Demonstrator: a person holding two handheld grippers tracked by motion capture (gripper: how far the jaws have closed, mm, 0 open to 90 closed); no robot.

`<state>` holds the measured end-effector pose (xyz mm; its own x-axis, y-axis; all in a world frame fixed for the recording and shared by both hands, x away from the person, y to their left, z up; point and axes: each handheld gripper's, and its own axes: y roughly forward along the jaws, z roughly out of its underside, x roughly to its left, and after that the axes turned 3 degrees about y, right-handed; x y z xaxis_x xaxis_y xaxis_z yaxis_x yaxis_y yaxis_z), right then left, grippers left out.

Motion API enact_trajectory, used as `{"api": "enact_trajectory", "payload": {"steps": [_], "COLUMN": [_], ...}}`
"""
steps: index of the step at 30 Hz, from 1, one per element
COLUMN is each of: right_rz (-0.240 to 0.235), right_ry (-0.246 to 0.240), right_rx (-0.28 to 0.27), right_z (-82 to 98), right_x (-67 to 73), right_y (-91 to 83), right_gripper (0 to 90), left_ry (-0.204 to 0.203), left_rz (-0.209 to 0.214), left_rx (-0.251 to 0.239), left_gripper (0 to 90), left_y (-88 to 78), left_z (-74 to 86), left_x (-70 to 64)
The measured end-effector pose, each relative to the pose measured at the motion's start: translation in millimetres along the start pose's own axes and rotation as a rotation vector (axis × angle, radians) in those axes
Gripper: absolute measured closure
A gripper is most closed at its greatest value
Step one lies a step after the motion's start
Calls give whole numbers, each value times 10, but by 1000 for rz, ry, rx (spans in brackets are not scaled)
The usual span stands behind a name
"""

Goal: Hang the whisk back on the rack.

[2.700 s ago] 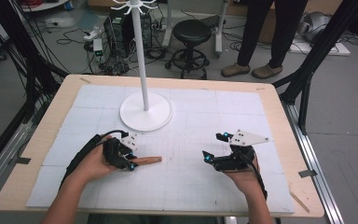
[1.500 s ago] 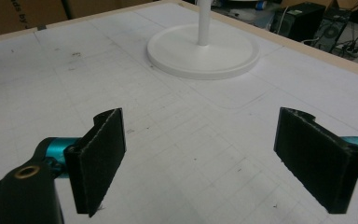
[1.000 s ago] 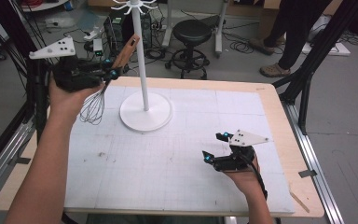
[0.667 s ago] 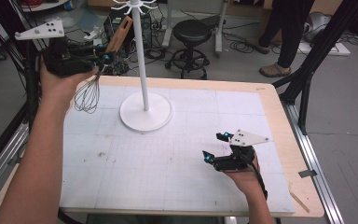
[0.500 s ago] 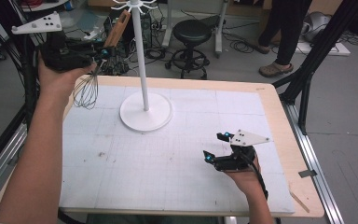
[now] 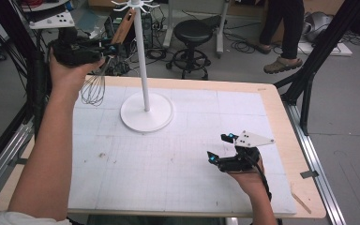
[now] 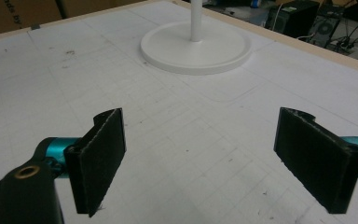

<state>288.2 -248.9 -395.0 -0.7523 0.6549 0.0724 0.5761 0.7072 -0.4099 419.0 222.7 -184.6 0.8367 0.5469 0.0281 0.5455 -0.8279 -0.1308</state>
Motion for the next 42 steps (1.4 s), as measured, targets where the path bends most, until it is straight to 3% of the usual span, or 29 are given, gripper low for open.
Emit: {"api": "enact_trajectory", "payload": {"steps": [11,15,17,19,21,30,42], "right_rz": [2,3,1,4,3,2,1], "right_ry": [1,1,3,6,3,-4,-3], "right_rx": [5,6,6,9,10,9,12], "right_z": [15,17,21,25,25,21,15], "right_x": [7,5,0,-4,-1,10,16], "right_y": [-15,-17,-16,-15,-11,-5,-7], "right_gripper": [156,156,156,156,156,156,156], "left_ry": [-3,-19,-21,-5,0,-10,17], "left_rz": [-23,-9,-29,-64,-53,-11,94], "left_rx": [35,51,80,141,172,225,181], "left_gripper": [710,704,664,607,565,329,184], "left_y": [179,230,249,255,246,104,-159], "left_z": [64,84,96,112,134,303,714], "left_x": [33,40,39,38,33,-88,-443]}}
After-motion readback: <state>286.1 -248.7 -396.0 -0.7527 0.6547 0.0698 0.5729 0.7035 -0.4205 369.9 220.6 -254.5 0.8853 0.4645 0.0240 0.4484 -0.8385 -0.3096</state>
